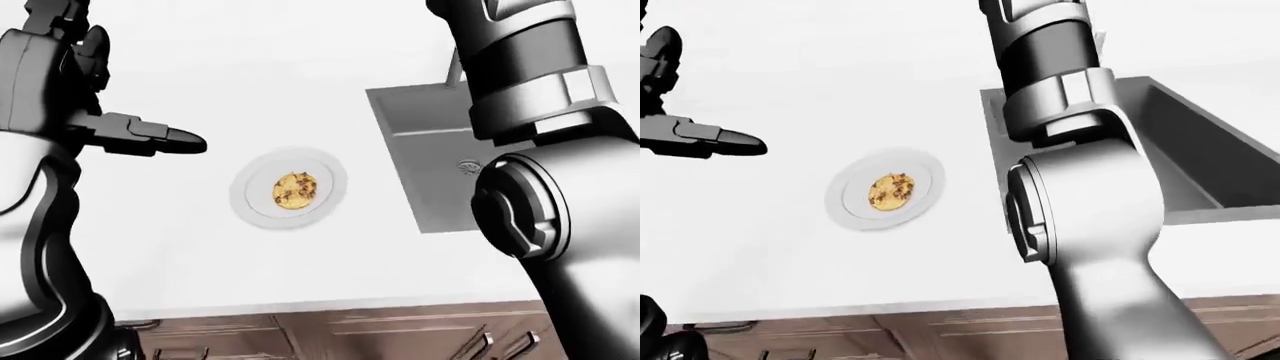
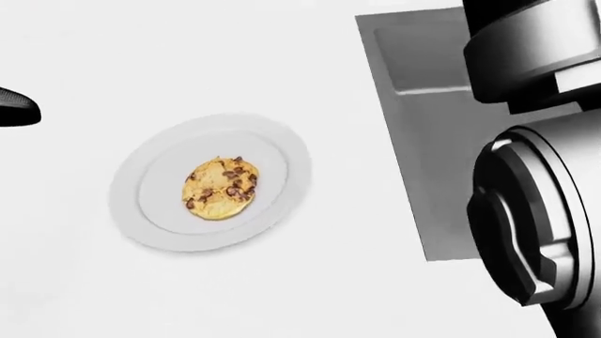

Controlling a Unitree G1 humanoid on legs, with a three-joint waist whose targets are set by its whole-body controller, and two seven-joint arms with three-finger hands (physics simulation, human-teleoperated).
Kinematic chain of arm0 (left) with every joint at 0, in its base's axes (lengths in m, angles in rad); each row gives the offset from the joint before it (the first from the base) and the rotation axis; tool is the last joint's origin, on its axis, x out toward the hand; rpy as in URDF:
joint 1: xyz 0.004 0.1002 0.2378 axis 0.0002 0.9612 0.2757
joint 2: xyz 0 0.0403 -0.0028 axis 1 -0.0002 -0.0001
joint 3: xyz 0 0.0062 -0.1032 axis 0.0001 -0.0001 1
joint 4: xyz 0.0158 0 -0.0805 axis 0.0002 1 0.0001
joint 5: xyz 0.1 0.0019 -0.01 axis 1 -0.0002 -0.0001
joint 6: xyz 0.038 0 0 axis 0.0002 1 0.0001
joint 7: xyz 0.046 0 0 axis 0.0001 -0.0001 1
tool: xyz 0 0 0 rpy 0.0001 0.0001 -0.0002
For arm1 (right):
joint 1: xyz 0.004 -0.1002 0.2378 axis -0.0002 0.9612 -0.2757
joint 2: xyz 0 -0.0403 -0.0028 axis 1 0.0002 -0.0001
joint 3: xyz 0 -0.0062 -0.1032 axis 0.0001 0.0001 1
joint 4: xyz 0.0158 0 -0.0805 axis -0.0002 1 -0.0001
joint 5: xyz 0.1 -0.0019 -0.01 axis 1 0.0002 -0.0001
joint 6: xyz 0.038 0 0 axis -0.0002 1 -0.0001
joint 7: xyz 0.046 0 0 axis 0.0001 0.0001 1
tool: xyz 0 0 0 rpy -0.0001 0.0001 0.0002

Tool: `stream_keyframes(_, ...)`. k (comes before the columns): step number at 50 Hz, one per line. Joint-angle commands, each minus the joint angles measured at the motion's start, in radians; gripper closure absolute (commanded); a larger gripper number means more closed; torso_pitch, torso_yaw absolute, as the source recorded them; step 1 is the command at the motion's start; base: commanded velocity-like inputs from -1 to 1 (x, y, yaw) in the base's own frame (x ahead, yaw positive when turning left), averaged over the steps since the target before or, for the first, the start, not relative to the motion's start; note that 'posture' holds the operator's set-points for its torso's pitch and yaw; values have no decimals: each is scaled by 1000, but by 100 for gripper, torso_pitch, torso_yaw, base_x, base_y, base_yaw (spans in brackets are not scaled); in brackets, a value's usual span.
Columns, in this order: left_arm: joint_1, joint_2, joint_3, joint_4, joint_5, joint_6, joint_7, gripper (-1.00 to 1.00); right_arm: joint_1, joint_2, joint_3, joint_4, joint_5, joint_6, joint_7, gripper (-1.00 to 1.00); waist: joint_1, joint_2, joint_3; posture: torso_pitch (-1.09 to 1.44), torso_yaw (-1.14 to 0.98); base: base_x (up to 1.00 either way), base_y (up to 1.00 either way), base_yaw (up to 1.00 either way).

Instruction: Place the pastries on the plates.

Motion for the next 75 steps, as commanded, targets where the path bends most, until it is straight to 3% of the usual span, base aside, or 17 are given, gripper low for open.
stream_keyframes(1, -22, 12, 4, -11, 6, -32, 2, -100, -28, -10, -3, -48, 6, -12, -7, -100, -5, -19, -22, 0, 0, -100, 0, 0)
stream_keyframes(16, -32, 21, 18, -14, 2, -26, 4, -100, 92, -12, 6, -354, 56, 148, -36, -100, 21, -28, 19, 0, 0, -100, 0, 0)
stream_keyframes(18, -26, 14, 18, -6, 3, -43, 12, -100, 127, -8, 4, -447, 70, 162, -39, -100, 24, -9, 39, 0, 0, -100, 0, 0)
stream_keyframes(20, -21, 6, 18, 0, 0, -54, 16, -100, 163, -9, 10, -551, 72, 208, -47, -100, 32, 93, 57, 0, 0, -5, 0, 0)
stream_keyframes(21, -28, 7, 18, 7, 1, -60, 21, -100, 182, 1, -18, -606, 104, 226, -61, -100, 59, 94, 80, 0, 0, 0, 0, 0)
stream_keyframes(22, -38, 0, 14, 16, -3, -68, 27, -100, 202, -8, -3, -658, 103, 247, -65, -100, 77, 65, 77, 0, 0, 0, 0, 0)
stream_keyframes(23, -44, -7, 4, 31, 0, -85, 38, -100, 236, -7, -7, -722, 122, 240, -56, -100, 63, 89, 23, 0, 0, 0, 0, 0)
stream_keyframes(25, -46, -24, -8, 47, -2, -114, 52, -100, 295, 0, -3, -838, 138, 306, -86, -100, 26, 108, -1, 0, 0, 0, 0, 0)
stream_keyframes(30, -51, -61, -34, 81, -4, -169, 77, -100, 466, 14, -7, -1126, 173, 405, -141, -100, 56, 60, 48, 0, 0, 0, 0, 0)
stream_keyframes(37, -69, -64, -47, 100, -2, -211, 75, -100, 656, 41, 19, -1325, 175, 401, -166, -100, 77, -95, 85, 0, 0, 0, 0, 0)
stream_keyframes(43, -59, -76, -49, 100, 2, -235, 83, -100, 778, 55, 36, -1394, 129, 348, -145, -100, 73, -61, 16, 0, 0, 0, -1, 0)
stream_keyframes(49, -59, -90, -56, 115, 2, -261, 93, -100, 844, 92, 16, -1462, 129, 351, -176, -100, 59, 108, 59, 0, 0, 3, -50, 0)
stream_keyframes(61, -40, -92, -55, 99, -1, -262, 89, -100, 898, 73, 48, -1477, 58, 326, -171, -100, 100, 8, 32, 0, 0, 11, -91, 0)
stream_keyframes(65, -31, -86, -43, 87, -7, -256, 85, -100, 900, 80, 47, -1489, 19, 332, -160, -100, 85, -93, -2, 0, 0, 12, -70, -24)
stream_keyframes(66, -28, -85, -45, 85, -6, -254, 84, -100, 899, 88, 38, -1495, 22, 332, -159, -100, 67, -116, 31, 0, 0, 16, 0, -98)
stream_keyframes(69, -23, -86, -44, 79, -8, -252, 85, -100, 887, 89, 35, -1491, 11, 334, -157, -100, 67, -71, 1, 0, 0, 23, 0, -100)
stream_keyframes(75, -17, -83, -40, 71, -11, -249, 82, -100, 873, 98, 34, -1489, 9, 332, -144, -100, 78, 23, 71, 0, 0, 23, -33, -67)
